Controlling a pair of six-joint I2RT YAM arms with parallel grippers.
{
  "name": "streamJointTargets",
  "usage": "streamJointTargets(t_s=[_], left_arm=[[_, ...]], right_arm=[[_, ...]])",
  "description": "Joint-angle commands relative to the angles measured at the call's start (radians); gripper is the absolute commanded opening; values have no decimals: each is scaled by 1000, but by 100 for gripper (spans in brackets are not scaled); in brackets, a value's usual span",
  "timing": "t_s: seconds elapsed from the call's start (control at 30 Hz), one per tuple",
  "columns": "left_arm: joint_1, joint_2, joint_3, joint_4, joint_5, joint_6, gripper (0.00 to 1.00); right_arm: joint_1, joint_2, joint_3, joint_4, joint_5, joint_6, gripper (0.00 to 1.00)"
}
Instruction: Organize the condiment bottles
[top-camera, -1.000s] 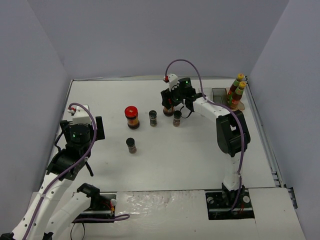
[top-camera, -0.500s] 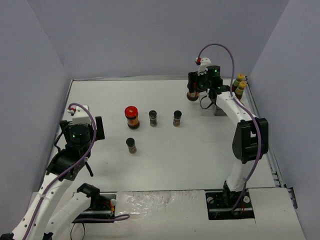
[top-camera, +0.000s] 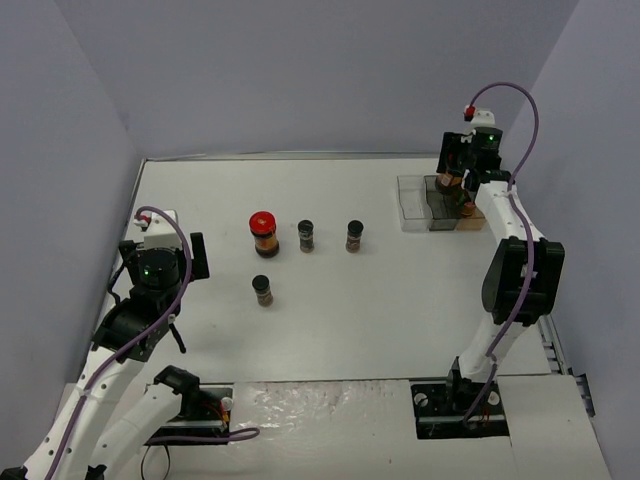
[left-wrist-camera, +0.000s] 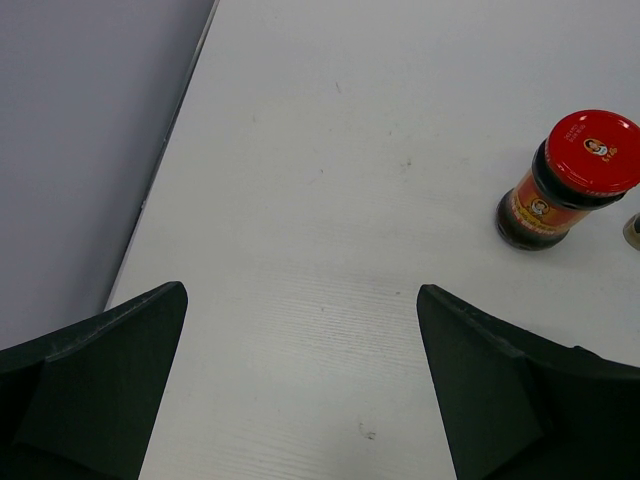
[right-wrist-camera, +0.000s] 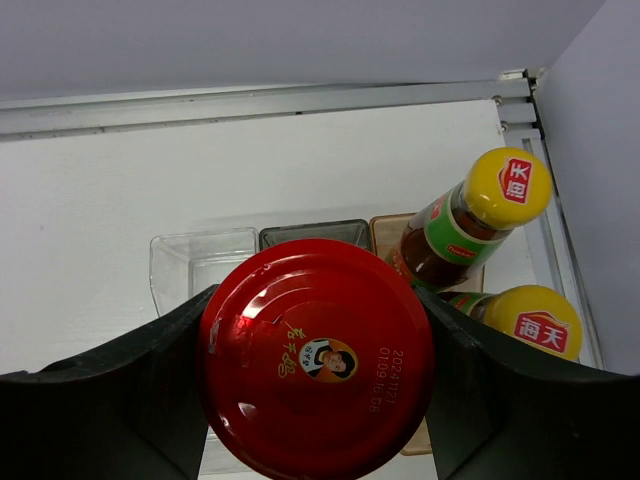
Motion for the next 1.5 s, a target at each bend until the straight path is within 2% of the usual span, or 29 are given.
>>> streamJointTargets(t_s=[0.0, 1.03, 1.27, 1.33, 1.4, 1.47], left_arm=[[4, 2, 22, 51, 2, 6, 97], [4, 21, 21, 54, 3, 8, 97], [4, 24, 21, 54, 4, 8, 97], [4, 25, 22, 54, 6, 10, 97], [4, 27, 21, 55, 7, 10, 97], [4, 29, 22, 54, 7, 10, 97]], right_arm=[[2, 14, 49, 182, -2, 16, 0], [3, 218, 116, 280, 12, 16, 0], [3, 237, 127, 280, -5, 18, 13], [3, 240, 127, 282, -9, 18, 25], [3, 237, 127, 279, -11, 14, 44], [3, 231, 126, 273, -17, 12, 56]])
